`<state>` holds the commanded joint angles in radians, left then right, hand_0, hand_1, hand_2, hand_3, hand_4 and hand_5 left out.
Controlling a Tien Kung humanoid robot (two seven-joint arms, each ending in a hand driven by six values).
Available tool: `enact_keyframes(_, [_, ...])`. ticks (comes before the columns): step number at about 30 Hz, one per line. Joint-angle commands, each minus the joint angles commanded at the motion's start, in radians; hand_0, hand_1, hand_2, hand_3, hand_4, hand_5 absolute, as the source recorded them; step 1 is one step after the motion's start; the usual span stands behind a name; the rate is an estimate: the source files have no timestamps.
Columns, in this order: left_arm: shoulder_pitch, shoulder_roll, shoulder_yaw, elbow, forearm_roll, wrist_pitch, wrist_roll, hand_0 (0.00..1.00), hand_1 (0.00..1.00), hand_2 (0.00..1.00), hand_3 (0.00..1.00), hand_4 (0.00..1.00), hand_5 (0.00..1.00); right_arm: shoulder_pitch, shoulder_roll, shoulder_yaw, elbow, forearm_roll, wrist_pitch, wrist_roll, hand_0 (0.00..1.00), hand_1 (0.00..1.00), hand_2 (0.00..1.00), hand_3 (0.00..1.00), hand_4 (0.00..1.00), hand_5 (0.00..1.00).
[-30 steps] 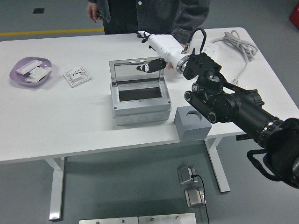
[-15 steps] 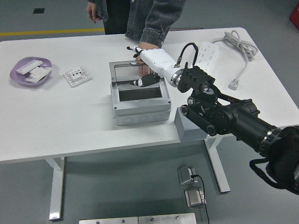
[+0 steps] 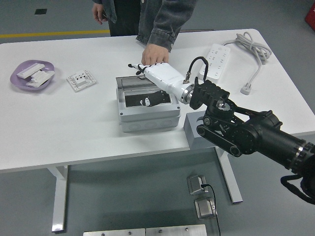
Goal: Pick up the cylinder from the cube,place it in the box,flap close box
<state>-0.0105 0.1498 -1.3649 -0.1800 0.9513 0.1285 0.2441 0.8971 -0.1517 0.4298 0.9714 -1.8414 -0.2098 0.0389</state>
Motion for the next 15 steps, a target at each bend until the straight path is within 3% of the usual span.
enact_keyframes(5, [0.010, 0.000, -0.004, 0.000, -0.004, 0.002, 0.001, 0.629, 0.569, 0.522, 0.608, 0.566, 0.154, -0.022, -0.019, -0.019, 0.050, 0.001, 0.002, -0.013, 0.748, 0.723, 0.785, 0.975, 0.910, 0.383])
enact_keyframes(15, [0.038, -0.001, -0.016, 0.000, -0.009, 0.003, -0.004, 0.629, 0.569, 0.522, 0.608, 0.565, 0.152, -0.076, -0.030, -0.012, 0.081, -0.012, 0.012, -0.035, 0.738, 0.718, 0.785, 0.973, 0.905, 0.383])
